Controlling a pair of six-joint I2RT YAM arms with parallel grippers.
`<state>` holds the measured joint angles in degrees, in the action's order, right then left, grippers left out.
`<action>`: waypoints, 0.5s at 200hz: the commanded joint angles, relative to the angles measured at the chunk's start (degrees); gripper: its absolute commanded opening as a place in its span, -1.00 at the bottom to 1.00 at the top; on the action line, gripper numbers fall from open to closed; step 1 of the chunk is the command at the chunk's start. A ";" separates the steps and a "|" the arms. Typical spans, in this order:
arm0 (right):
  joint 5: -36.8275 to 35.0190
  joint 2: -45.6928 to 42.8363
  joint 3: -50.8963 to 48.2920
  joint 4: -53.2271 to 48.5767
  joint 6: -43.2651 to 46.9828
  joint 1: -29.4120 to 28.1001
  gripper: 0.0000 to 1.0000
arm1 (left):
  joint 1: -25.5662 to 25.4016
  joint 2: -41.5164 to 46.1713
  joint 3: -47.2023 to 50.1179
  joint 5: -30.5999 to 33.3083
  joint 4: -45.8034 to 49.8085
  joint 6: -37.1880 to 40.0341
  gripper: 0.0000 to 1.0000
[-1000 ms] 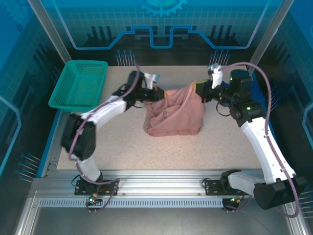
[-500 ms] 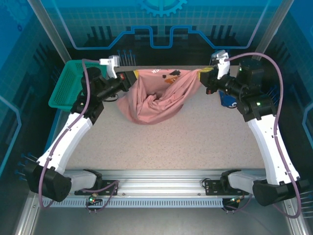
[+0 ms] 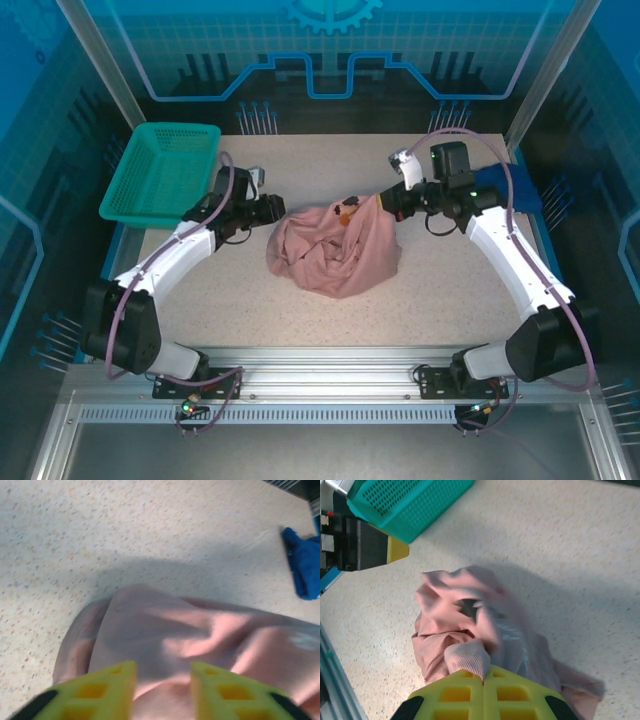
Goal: Fold the inside-out t-shirt
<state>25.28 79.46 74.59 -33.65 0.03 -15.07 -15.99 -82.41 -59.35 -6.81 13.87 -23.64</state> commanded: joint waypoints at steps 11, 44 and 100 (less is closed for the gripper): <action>1.80 -0.99 -0.15 0.78 -0.64 -0.95 -1.00 | -6.06 6.81 5.55 3.36 -3.46 5.30 0.19; 2.66 -0.99 0.08 1.29 -0.72 -0.98 -1.00 | -15.09 7.52 9.04 -7.42 -13.41 8.02 0.38; 4.03 -1.27 0.69 1.99 -1.54 -1.14 -1.00 | -21.23 -9.04 -3.00 -11.56 -14.46 11.51 0.30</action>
<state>26.85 79.48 74.13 -32.88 -0.23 -15.73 -36.91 -85.54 -56.64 -15.07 1.63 -14.96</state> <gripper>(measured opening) 0.047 0.680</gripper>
